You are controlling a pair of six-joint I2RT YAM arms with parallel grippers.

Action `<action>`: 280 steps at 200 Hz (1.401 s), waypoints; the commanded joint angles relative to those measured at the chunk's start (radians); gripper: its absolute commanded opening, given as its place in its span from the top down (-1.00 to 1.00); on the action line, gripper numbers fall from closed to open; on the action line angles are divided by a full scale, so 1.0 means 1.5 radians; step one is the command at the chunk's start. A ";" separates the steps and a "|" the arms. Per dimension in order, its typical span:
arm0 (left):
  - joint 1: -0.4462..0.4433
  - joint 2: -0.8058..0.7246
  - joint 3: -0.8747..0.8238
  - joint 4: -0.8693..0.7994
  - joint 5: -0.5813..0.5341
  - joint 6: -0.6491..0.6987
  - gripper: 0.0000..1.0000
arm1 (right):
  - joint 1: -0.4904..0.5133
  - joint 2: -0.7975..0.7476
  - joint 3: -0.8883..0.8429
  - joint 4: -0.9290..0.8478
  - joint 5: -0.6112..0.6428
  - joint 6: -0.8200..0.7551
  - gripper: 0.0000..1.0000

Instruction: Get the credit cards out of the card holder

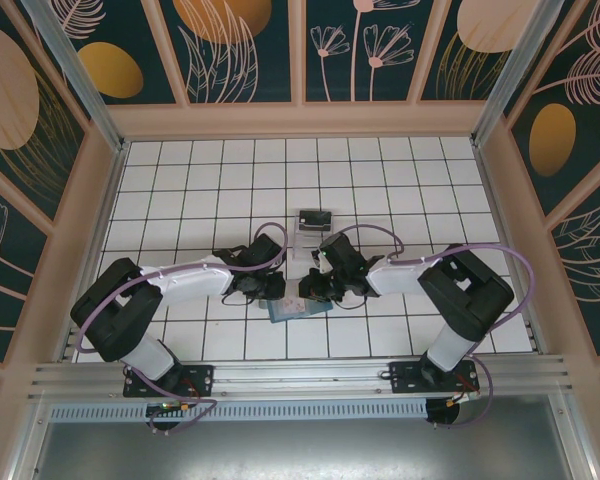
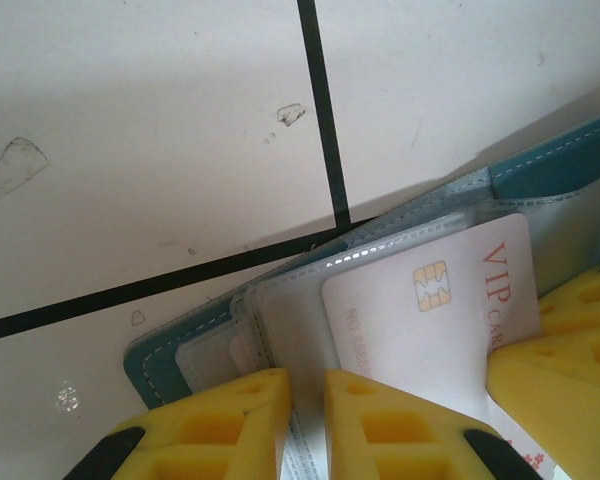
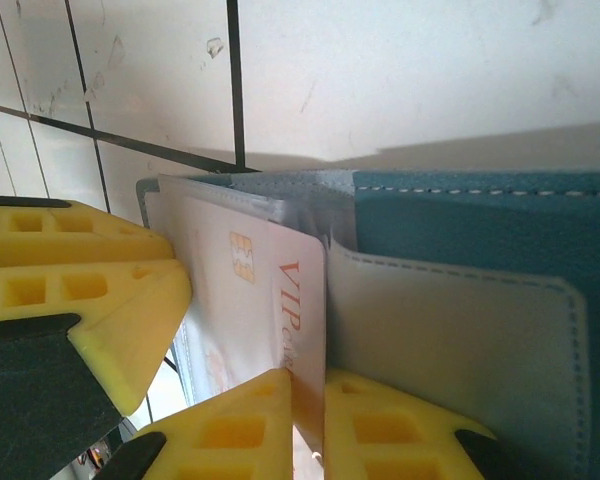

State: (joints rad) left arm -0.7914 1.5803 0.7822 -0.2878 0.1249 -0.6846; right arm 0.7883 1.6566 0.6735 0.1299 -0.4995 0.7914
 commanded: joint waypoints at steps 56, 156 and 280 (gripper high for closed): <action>-0.005 0.022 -0.016 -0.038 -0.023 0.008 0.62 | -0.013 -0.043 -0.031 -0.054 0.033 -0.007 0.85; -0.006 -0.054 -0.018 0.007 -0.042 -0.010 0.62 | -0.024 -0.151 -0.002 -0.176 0.092 -0.048 0.90; -0.005 -0.135 -0.032 0.020 -0.083 -0.024 0.59 | -0.074 -0.228 0.125 -0.264 0.168 -0.377 0.93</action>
State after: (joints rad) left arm -0.7990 1.3998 0.7570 -0.2794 0.0193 -0.7021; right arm 0.6907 1.3251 0.7845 -0.2447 -0.3004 0.4793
